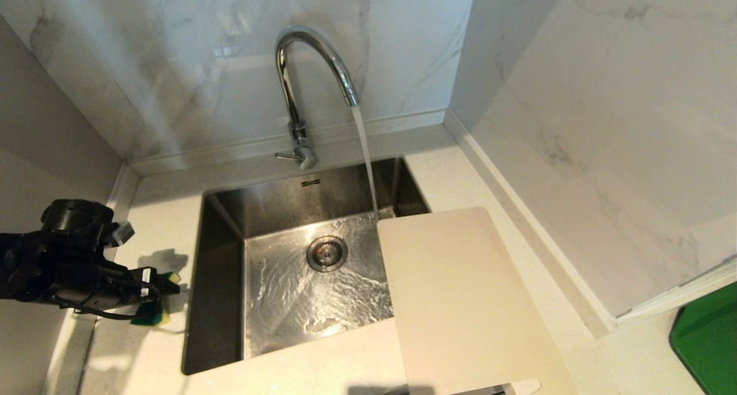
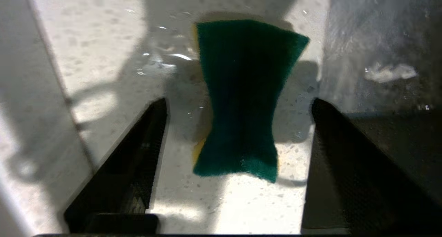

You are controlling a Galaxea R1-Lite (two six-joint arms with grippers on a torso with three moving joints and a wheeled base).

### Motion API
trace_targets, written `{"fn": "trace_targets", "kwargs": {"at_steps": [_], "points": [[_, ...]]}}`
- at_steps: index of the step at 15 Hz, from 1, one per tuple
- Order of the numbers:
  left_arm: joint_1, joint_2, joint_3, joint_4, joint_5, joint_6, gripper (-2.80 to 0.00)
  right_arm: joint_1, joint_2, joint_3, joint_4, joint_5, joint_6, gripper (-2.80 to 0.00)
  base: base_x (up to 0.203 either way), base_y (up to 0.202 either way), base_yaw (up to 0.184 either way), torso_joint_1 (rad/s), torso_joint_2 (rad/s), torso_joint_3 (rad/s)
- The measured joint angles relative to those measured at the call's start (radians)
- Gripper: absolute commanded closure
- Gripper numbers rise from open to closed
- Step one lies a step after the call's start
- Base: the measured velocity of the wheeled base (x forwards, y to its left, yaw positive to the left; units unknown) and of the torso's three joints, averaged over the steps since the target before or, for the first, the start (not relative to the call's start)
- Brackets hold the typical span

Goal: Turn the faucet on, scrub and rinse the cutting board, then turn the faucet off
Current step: Pick up the cleaning cloth, then pick up the cutting board

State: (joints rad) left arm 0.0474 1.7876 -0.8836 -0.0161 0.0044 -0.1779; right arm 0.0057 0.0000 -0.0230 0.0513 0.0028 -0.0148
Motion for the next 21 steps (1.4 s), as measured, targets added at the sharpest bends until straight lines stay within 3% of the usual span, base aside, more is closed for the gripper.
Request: {"fn": "trace_targets", "kwargs": {"at_steps": [2, 15, 21], "points": [[0.011, 0.013, 0.0, -0.001, -0.037, 0.0, 0.0, 0.0, 0.0, 0.0, 0.0, 0.0, 0.0, 0.0, 0.0, 0.0, 0.0, 0.0, 0.0, 0.0], [0.018, -0.036, -0.012, 0.013, -0.071, -0.008, 0.0, 0.0, 0.0, 0.0, 0.0, 0.0, 0.0, 0.0, 0.0, 0.0, 0.0, 0.0, 0.0, 0.0], [0.022, -0.158, -0.225, 0.157, -0.071, -0.002, 0.0, 0.0, 0.0, 0.0, 0.0, 0.0, 0.0, 0.0, 0.0, 0.0, 0.0, 0.0, 0.0, 0.0]]}}
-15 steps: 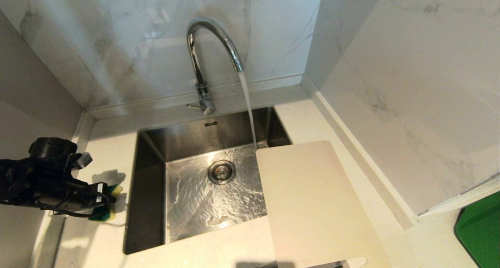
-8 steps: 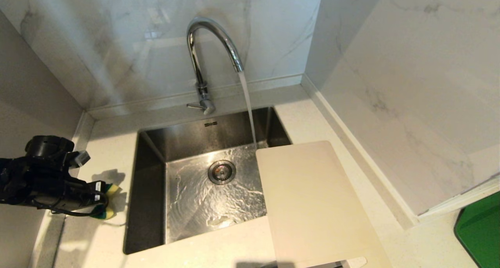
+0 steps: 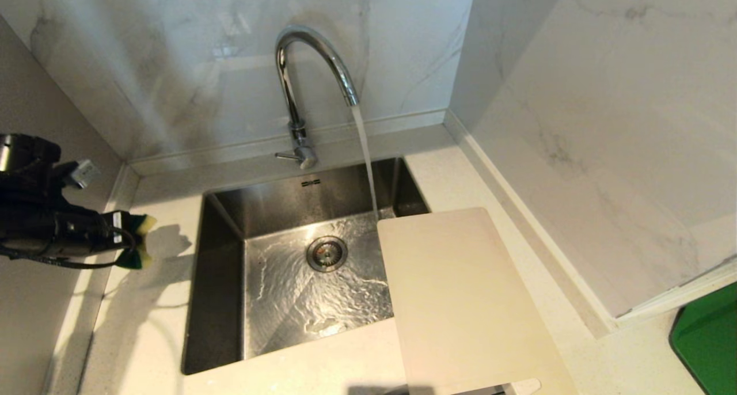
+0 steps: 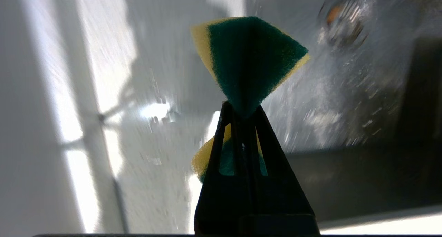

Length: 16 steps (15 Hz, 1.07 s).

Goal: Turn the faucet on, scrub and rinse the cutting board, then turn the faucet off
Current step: Pick up the cutting board

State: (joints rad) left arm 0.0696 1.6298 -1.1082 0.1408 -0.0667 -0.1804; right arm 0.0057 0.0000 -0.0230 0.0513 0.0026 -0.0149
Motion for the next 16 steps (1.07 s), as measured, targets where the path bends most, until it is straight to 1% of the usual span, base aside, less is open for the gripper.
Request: {"fn": "trace_targets", "kwargs": {"at_steps": [3, 5, 7, 9, 14, 16], "points": [[0.004, -0.091, -0.134, 0.08, 0.004, 0.007, 0.0, 0.0, 0.0, 0.0, -0.001, 0.0, 0.0, 0.0, 0.0, 0.0, 0.0, 0.0, 0.0, 0.0], [0.009, -0.161, -0.186, 0.09, 0.004, 0.014, 0.0, 0.0, 0.0, 0.0, 0.0, 0.0, 0.0, 0.0, 0.0, 0.0, 0.0, 0.0, 0.0, 0.0], [0.013, -0.238, -0.204, 0.092, 0.004, 0.037, 0.0, 0.0, 0.0, 0.0, 0.0, 0.0, 0.0, 0.0, 0.0, 0.0, 0.0, 0.0, 0.0, 0.0], [0.014, -0.321, -0.208, 0.093, 0.003, 0.046, 0.0, 0.0, 0.0, 0.0, 0.0, 0.0, 0.0, 0.0, 0.0, 0.0, 0.0, 0.0, 0.0, 0.0], [0.021, -0.523, -0.199, 0.097, 0.003, 0.051, 0.0, 0.0, 0.0, 0.0, 0.0, 0.0, 0.0, 0.0, 0.0, 0.0, 0.0, 0.0, 0.0, 0.0], [0.023, -0.603, -0.195, 0.127, 0.002, 0.052, 0.0, 0.0, 0.0, 0.0, 0.0, 0.0, 0.0, 0.0, 0.0, 0.0, 0.0, 0.0, 0.0, 0.0]]}}
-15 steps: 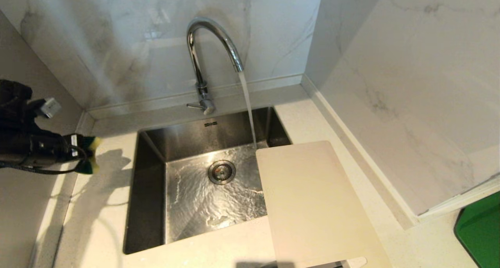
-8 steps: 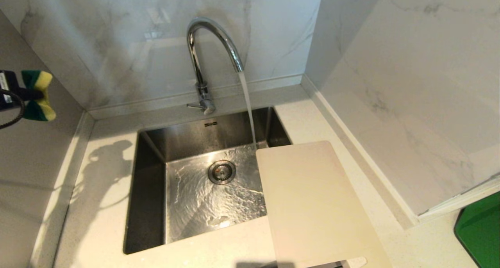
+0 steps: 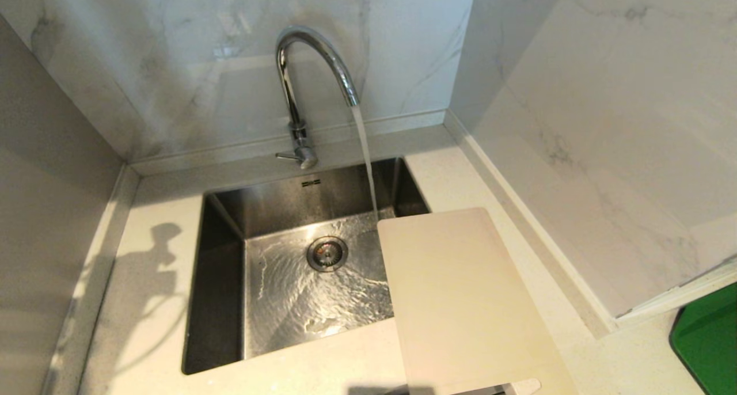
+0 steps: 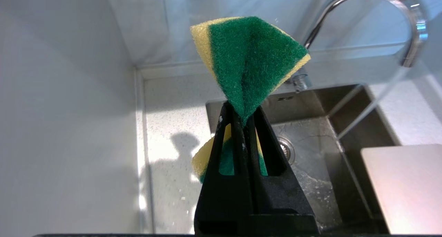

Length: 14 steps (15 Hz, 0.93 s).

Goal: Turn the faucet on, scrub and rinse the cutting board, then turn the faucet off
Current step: Pick up the cutting board

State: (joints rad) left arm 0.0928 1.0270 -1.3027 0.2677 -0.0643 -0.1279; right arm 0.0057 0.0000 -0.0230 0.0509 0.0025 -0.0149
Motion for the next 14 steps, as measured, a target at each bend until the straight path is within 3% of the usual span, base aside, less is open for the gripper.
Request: {"fn": "trace_targets", "kwargs": {"at_steps": [4, 14], "points": [[0.001, -0.167, 0.084, 0.056, -0.001, 0.002, 0.0, 0.0, 0.0, 0.0, 0.0, 0.0, 0.0, 0.0, 0.0, 0.0, 0.0, 0.0, 0.0, 0.0], [-0.003, -0.57, 0.595, 0.053, -0.008, 0.057, 0.0, 0.0, 0.0, 0.0, 0.0, 0.0, 0.0, 0.0, 0.0, 0.0, 0.0, 0.0, 0.0, 0.0]]}}
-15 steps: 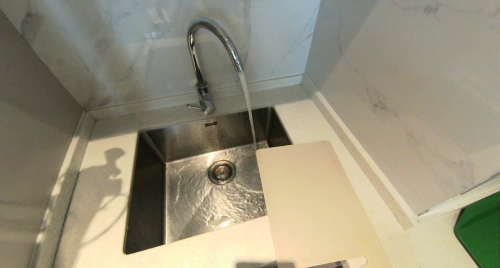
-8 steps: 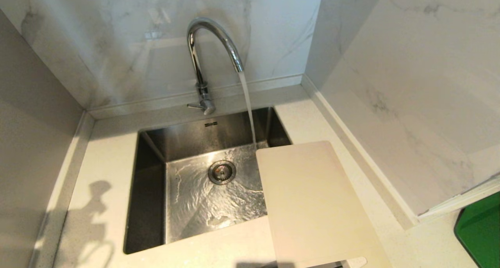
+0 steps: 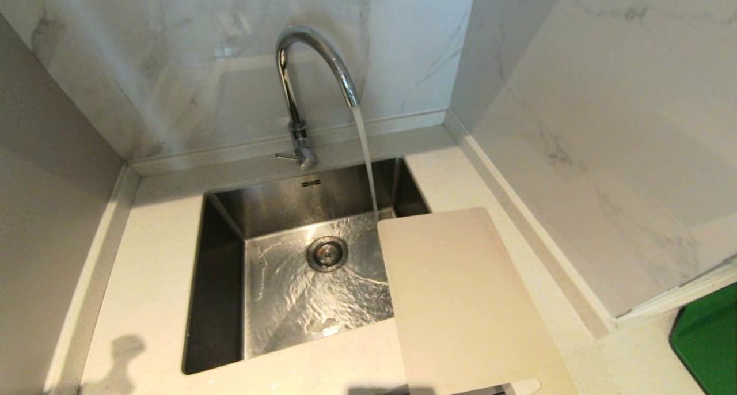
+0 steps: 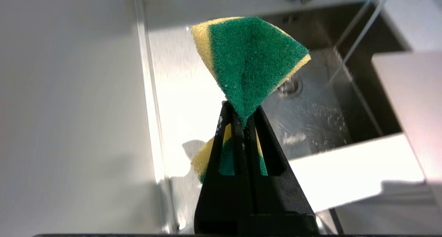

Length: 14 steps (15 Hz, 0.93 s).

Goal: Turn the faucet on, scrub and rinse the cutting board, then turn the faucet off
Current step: Pick up the cutting board

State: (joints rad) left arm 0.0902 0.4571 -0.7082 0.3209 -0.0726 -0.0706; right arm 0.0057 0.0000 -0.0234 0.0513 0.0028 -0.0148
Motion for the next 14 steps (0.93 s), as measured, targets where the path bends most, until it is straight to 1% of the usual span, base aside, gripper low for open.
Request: {"fn": "trace_targets", "kwargs": {"at_steps": [4, 7, 9, 14], "points": [[-0.006, -0.129, 0.168, -0.015, -0.002, 0.002, 0.0, 0.0, 0.0, 0.0, 0.0, 0.0, 0.0, 0.0, 0.0, 0.0, 0.0, 0.0, 0.0, 0.0], [-0.011, -0.168, 0.281, -0.14, 0.004, -0.005, 0.0, 0.0, 0.0, 0.0, 0.0, 0.0, 0.0, 0.0, 0.0, 0.0, 0.0, 0.0, 0.0, 0.0], [-0.012, -0.177, 0.37, -0.242, 0.005, -0.001, 0.0, 0.0, 0.0, 0.0, 0.0, 0.0, 0.0, 0.0, 0.0, 0.0, 0.0, 0.0, 0.0, 0.0], [-0.024, -0.188, 0.551, -0.392, 0.008, 0.001, 0.0, 0.0, 0.0, 0.0, 0.0, 0.0, 0.0, 0.0, 0.0, 0.0, 0.0, 0.0, 0.0, 0.0]]}}
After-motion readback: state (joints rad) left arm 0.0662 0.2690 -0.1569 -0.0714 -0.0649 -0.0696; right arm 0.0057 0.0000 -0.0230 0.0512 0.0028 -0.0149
